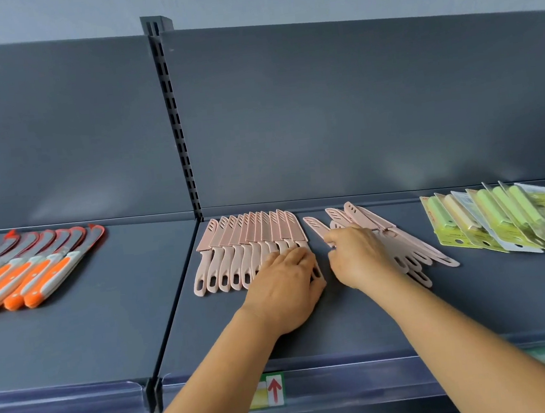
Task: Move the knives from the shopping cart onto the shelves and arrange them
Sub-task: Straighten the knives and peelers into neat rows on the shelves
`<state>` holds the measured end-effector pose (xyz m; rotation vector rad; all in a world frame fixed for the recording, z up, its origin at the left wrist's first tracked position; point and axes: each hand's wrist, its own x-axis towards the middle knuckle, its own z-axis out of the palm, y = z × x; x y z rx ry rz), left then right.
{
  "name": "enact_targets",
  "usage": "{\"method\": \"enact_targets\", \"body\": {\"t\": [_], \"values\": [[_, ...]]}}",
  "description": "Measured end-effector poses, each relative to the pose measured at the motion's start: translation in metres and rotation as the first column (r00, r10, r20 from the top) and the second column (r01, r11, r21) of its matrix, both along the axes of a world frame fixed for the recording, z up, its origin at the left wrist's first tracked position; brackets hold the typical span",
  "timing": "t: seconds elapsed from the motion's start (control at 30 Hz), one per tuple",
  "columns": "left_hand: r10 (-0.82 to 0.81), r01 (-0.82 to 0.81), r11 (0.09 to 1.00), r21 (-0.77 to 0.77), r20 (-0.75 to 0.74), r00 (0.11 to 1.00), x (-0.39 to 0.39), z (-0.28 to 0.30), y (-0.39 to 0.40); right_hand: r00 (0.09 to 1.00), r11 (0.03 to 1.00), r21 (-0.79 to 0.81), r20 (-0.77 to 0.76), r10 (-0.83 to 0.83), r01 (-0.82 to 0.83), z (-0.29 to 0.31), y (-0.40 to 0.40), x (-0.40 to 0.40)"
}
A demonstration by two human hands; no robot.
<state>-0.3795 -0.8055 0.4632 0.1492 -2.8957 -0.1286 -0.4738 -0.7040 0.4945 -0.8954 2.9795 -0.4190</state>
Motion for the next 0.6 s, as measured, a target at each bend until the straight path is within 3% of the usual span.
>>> {"method": "enact_targets", "body": {"t": [0.17,0.43,0.6], "values": [[0.033,-0.034,0.999,-0.034,-0.019,0.999,-0.002,0.0,0.001,0.998,0.988,0.155,-0.057,-0.007,0.016,-0.003,0.014,-0.004],[0.003,-0.003,1.0,-0.006,-0.021,1.0,-0.005,0.0,0.001,0.997,0.987,0.158,-0.072,-0.026,0.037,-0.003,0.008,-0.01],[0.032,-0.033,0.999,-0.004,-0.034,0.999,-0.006,0.0,0.002,0.998,0.995,0.083,-0.002,-0.055,0.055,-0.002,0.002,-0.013]]}}
